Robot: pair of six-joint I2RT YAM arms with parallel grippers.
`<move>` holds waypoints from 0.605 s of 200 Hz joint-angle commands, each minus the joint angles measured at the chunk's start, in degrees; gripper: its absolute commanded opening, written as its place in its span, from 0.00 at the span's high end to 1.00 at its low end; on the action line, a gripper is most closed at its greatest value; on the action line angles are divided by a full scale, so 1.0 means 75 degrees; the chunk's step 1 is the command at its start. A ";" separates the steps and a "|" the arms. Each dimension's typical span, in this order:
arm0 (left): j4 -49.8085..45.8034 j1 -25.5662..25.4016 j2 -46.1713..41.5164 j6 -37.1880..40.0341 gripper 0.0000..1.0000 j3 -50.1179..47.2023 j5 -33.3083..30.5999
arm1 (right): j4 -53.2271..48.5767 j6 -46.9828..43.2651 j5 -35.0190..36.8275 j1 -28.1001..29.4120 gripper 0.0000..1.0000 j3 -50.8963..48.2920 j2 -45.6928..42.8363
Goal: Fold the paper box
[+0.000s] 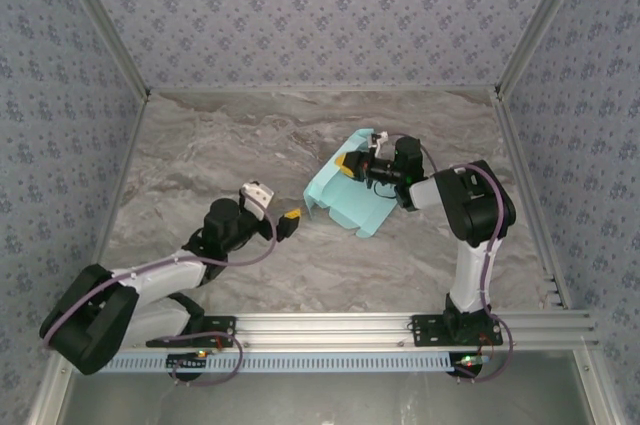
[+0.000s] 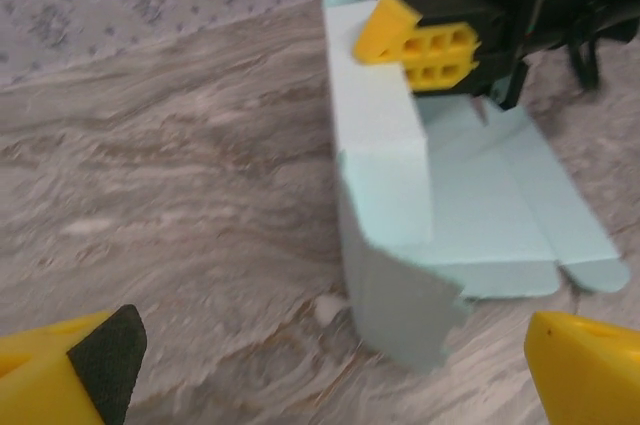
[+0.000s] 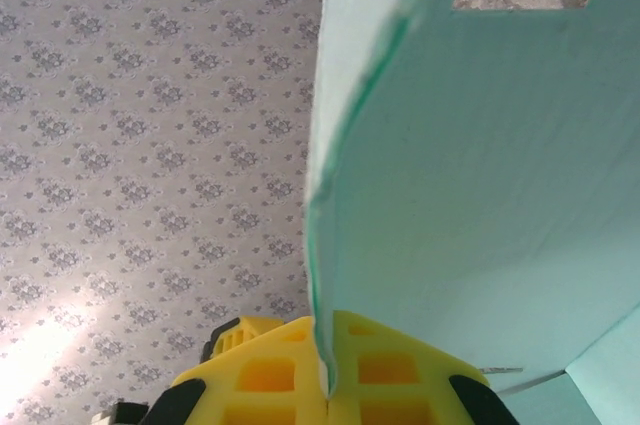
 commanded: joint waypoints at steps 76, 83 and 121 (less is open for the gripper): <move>0.1232 0.0110 0.2584 0.0782 0.13 0.1043 0.0426 | 0.0067 0.0033 0.0073 0.0310 1.00 -0.0062 0.0093; 0.1685 0.0105 0.2843 0.0702 0.15 0.1052 0.0518 | 0.0112 0.0088 0.0141 0.0348 1.00 -0.0067 0.0084; 0.2261 -0.0006 0.3711 0.0549 0.30 0.1514 0.1161 | 0.0392 0.0453 0.0433 0.0458 1.00 -0.0065 0.0127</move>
